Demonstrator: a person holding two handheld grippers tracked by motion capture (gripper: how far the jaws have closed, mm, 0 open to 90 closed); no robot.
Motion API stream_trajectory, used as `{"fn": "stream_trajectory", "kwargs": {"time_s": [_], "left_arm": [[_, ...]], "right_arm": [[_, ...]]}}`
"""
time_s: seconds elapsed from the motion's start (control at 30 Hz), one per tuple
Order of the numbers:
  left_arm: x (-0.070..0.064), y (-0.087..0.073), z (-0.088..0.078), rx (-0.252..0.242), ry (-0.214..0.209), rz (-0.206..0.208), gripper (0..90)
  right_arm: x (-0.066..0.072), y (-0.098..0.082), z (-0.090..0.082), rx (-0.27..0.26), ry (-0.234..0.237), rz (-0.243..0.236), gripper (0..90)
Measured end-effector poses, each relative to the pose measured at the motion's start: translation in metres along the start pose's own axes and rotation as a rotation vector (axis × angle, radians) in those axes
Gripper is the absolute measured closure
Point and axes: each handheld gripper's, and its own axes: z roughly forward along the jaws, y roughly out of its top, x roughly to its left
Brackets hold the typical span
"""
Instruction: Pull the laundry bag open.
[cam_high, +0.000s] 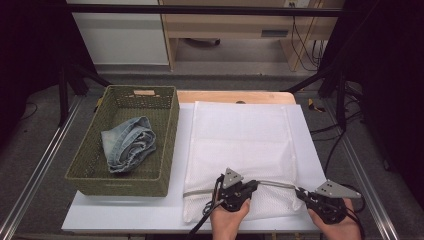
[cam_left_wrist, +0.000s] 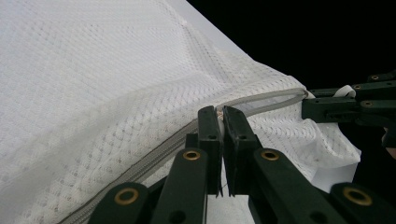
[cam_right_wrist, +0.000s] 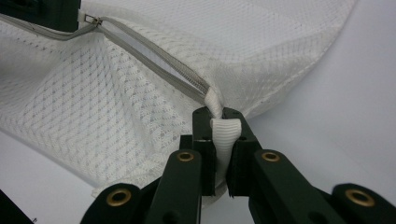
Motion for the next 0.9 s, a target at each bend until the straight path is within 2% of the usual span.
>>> {"fn": "stream_trajectory", "kwargs": {"time_s": [0.37,0.5,0.9], "left_arm": [[0.005,0.001,-0.004,-0.003,0.007,0.001,87.0],[0.009,0.001,-0.007,-0.012,0.004,-0.023,86.9],[0.018,0.001,-0.014,-0.019,0.019,-0.03,86.9]], "right_arm": [[0.001,0.0,0.0,0.004,0.001,-0.001,84.9],[0.0,0.0,0.0,0.004,0.002,-0.003,84.9],[0.0,-0.001,0.0,0.013,-0.001,0.0,84.8]]}}
